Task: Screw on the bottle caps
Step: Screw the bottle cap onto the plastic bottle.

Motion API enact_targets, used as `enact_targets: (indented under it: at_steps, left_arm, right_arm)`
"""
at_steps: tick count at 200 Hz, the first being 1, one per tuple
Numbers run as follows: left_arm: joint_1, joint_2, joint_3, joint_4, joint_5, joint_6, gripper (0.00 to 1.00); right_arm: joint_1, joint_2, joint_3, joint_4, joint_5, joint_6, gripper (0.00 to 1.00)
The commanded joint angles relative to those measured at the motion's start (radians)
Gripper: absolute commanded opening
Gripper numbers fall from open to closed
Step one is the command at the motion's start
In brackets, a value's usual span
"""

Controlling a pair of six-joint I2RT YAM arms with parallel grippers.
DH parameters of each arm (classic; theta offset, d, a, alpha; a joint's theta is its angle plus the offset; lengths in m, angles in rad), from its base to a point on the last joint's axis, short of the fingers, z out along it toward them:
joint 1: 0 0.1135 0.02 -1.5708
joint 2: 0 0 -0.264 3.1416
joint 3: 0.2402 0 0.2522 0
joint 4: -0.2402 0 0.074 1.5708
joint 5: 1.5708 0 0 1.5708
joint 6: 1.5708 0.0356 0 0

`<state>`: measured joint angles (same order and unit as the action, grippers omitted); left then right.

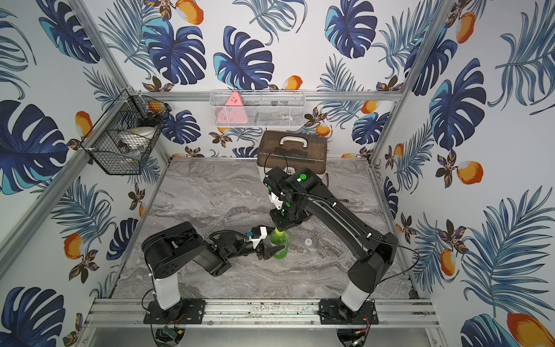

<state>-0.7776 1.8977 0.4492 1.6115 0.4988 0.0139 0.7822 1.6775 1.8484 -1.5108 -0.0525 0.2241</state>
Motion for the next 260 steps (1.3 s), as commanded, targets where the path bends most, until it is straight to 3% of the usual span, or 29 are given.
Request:
enact_targets:
  at_steps: [1, 55, 91, 155, 222, 260]
  left_arm:
    - [-0.003, 0.013, -0.012, -0.064, 0.044, 0.011, 0.69]
    - [-0.003, 0.015, -0.012, -0.064, 0.043, 0.009, 0.69]
    - [-0.002, 0.018, -0.009, -0.065, 0.032, 0.001, 0.69]
    - [-0.002, 0.026, 0.000, -0.065, 0.032, -0.011, 0.69]
    - [-0.002, 0.020, -0.006, -0.065, 0.029, -0.010, 0.69]
    - [-0.002, 0.021, -0.006, -0.065, 0.032, -0.012, 0.69]
  right_arm:
    - [-0.009, 0.005, -0.012, -0.005, 0.027, 0.008, 0.29]
    - [-0.060, 0.004, -0.022, 0.012, -0.062, 0.002, 0.26]
    - [-0.060, -0.005, 0.052, -0.002, -0.072, -0.032, 0.28]
    - [0.022, -0.021, 0.067, -0.025, 0.036, -0.071, 0.48]
    - [0.104, 0.025, 0.066, -0.029, 0.158, -0.065, 0.50]
    - [0.109, 0.034, 0.054, -0.017, 0.166, -0.059, 0.51]
